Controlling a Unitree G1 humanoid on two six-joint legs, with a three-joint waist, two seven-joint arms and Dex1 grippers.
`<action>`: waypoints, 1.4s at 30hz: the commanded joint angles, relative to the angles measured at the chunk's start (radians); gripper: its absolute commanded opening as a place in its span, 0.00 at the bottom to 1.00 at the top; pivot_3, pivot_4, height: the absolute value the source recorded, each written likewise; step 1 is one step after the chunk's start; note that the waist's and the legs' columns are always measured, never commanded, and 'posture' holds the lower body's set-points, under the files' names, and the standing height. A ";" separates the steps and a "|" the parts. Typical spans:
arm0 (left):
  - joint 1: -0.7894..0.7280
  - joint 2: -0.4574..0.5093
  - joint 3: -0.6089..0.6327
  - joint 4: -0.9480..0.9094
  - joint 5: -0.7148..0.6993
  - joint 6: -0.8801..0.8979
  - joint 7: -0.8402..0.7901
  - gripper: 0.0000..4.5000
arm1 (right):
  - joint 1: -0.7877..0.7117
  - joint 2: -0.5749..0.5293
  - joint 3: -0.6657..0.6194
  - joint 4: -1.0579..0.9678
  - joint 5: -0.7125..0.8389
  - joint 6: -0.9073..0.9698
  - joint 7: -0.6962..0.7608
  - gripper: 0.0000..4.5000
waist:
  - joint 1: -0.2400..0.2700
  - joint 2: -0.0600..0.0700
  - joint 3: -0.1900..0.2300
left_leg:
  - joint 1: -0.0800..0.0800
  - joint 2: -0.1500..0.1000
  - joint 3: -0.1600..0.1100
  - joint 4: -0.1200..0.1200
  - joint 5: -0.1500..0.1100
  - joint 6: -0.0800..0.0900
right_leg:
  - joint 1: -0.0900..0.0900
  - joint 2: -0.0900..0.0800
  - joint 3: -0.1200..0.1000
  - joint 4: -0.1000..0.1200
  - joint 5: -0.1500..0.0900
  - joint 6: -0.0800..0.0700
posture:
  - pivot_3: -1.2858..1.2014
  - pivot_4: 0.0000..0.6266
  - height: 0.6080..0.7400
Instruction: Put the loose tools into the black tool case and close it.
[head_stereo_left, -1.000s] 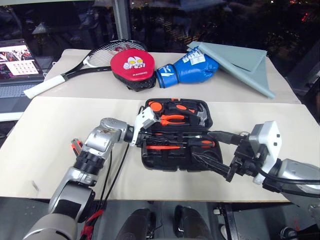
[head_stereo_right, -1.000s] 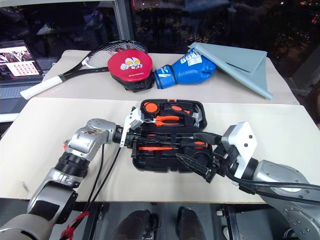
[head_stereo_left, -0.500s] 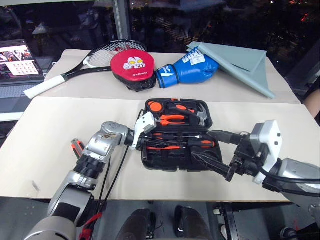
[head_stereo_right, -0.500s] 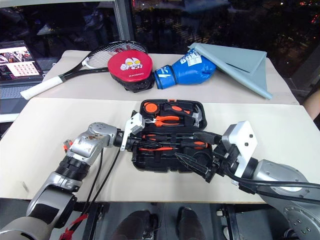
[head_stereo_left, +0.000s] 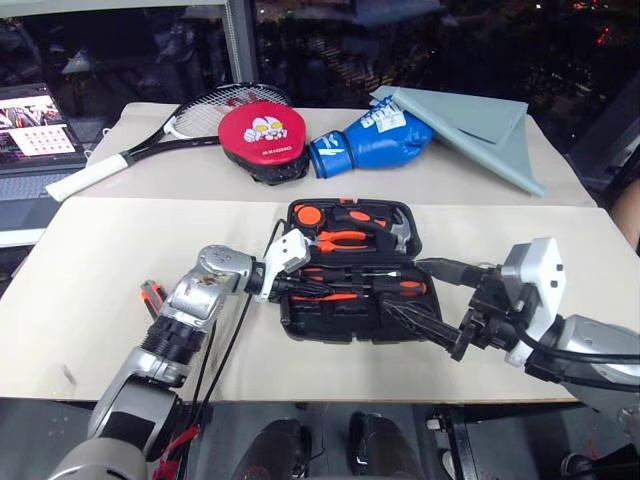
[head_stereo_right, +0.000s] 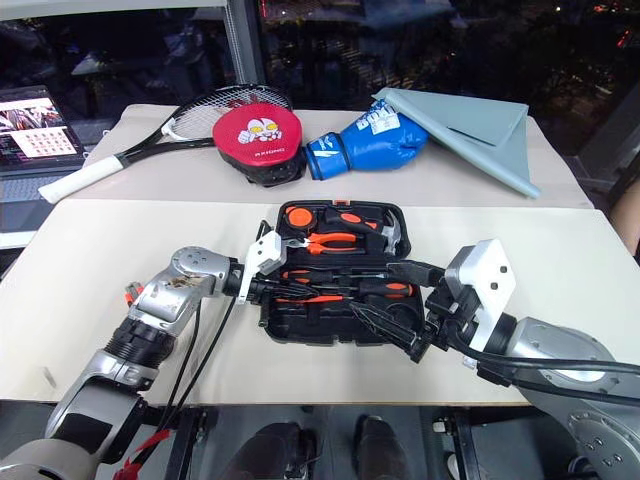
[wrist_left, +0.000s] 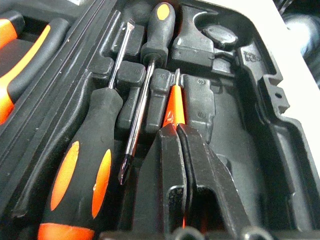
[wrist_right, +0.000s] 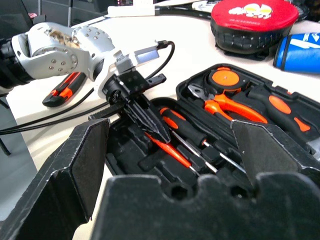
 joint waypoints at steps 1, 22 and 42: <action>0.025 0.032 0.064 -0.035 -0.067 0.095 -0.019 0.02 | -0.016 -0.004 -0.011 -0.002 -0.004 -0.009 0.013 1.00 | -0.001 0.000 0.000 | 0.000 0.000 0.000 0.000 0.000 0.000 | 0.000 0.000 0.000 0.000 0.000 0.000 | 0.52 0.24 0.94; 0.864 0.273 1.202 -0.748 -0.400 0.757 0.264 0.99 | -0.415 0.081 0.310 0.335 -0.190 -0.057 0.520 1.00 | -0.039 -0.002 0.003 | -0.011 0.000 0.001 -0.013 0.007 -0.013 | -0.019 0.002 0.001 -0.001 -0.001 -0.003 | 0.52 0.24 0.94; 0.463 0.325 0.897 -0.678 -0.824 1.310 1.174 0.99 | -0.366 0.244 0.328 0.331 -0.366 -0.121 0.478 1.00 | -0.020 -0.005 0.004 | 0.004 -0.001 -0.002 -0.020 0.009 -0.023 | -0.008 0.005 0.001 0.001 -0.001 -0.003 | 0.52 0.24 0.94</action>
